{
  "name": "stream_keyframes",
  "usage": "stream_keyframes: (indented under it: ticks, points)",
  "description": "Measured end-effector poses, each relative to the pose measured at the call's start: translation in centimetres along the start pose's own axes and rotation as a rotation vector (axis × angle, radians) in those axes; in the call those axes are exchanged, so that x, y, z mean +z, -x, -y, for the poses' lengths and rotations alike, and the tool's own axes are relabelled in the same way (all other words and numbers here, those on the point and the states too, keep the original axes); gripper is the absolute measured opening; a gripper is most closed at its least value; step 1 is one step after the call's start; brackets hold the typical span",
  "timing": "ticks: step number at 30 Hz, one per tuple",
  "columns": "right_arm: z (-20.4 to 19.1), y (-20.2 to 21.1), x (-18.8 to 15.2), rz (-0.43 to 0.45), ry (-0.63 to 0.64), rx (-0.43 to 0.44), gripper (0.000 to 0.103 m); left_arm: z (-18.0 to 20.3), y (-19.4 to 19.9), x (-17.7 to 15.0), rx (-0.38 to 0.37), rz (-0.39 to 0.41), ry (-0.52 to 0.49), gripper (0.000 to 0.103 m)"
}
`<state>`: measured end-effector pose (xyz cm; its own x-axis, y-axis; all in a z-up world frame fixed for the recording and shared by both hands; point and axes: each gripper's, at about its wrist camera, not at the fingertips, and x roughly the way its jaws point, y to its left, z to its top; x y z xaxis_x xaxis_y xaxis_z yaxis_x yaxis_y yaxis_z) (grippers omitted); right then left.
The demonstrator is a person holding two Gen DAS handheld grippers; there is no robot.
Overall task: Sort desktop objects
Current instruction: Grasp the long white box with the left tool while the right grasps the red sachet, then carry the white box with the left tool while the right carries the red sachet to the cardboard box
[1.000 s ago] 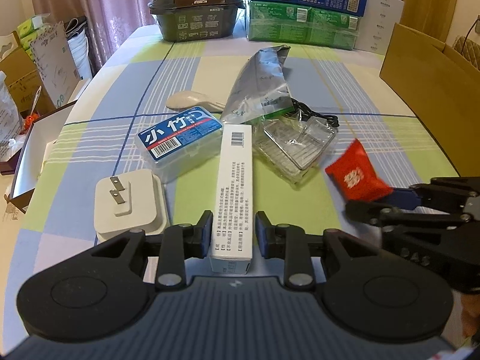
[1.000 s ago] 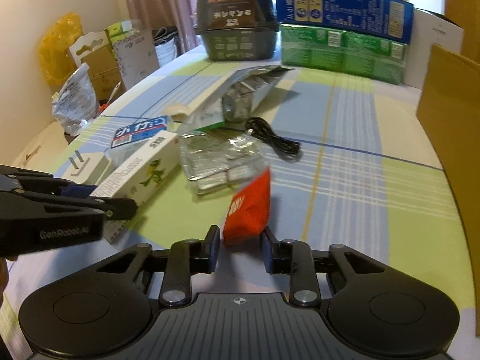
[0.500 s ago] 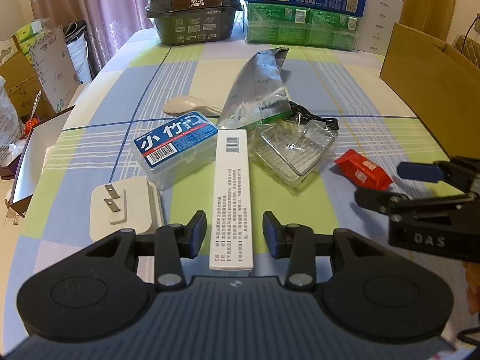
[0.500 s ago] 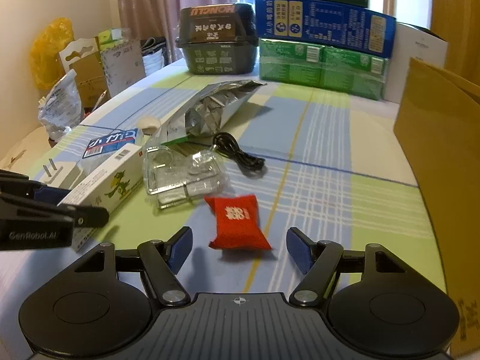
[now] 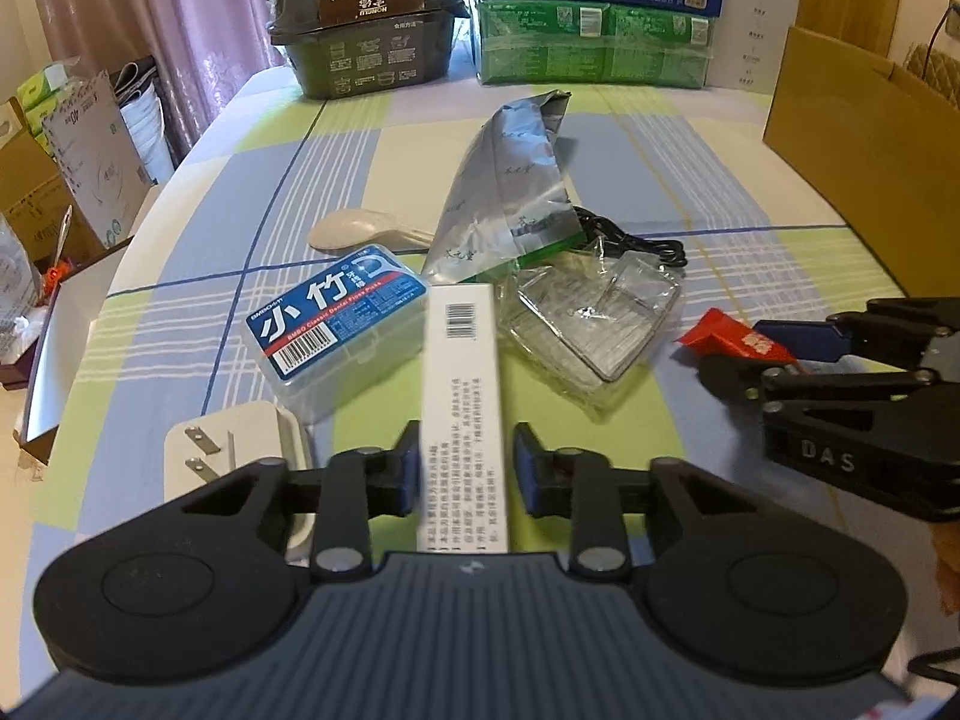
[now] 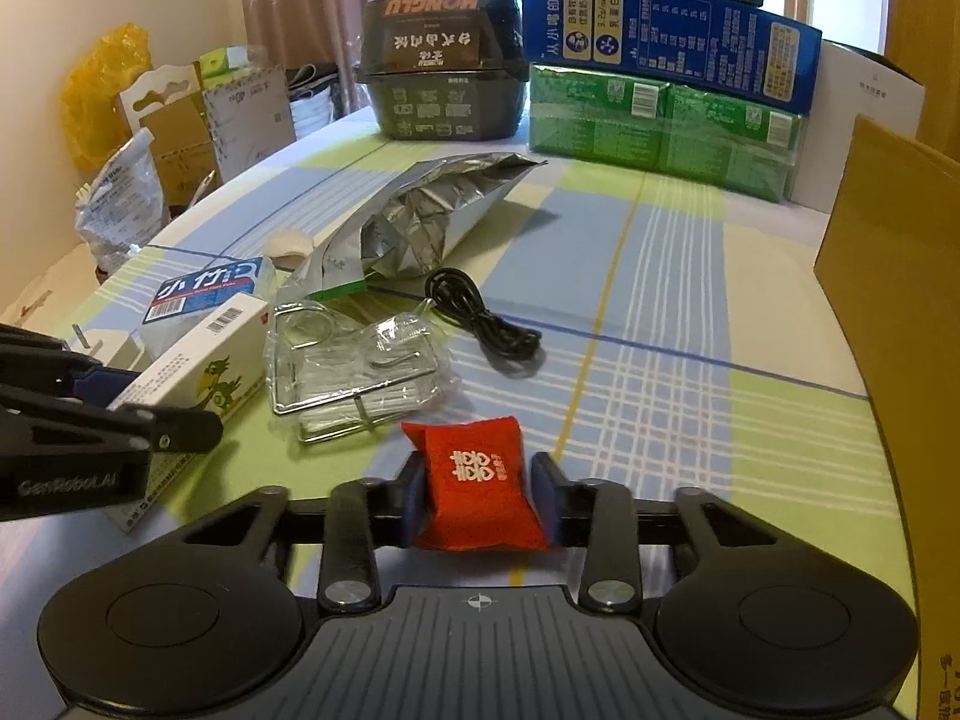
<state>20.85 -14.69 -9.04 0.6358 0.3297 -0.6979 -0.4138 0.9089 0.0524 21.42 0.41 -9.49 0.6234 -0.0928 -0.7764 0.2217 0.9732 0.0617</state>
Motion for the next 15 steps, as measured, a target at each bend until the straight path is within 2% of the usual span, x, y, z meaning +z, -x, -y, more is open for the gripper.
stream_keyframes:
  ticks: [6,15]
  points:
    - [0.2,1.2,-0.8,-0.002,-0.023,-0.009,0.027,0.6,1.3,-1.1,-0.004,-0.011,0.017,0.021]
    - [0.8,6.5,-4.3,-0.006,-0.062,-0.039,0.027,3.8,5.1,-5.0,-0.050,-0.019,0.048,0.021]
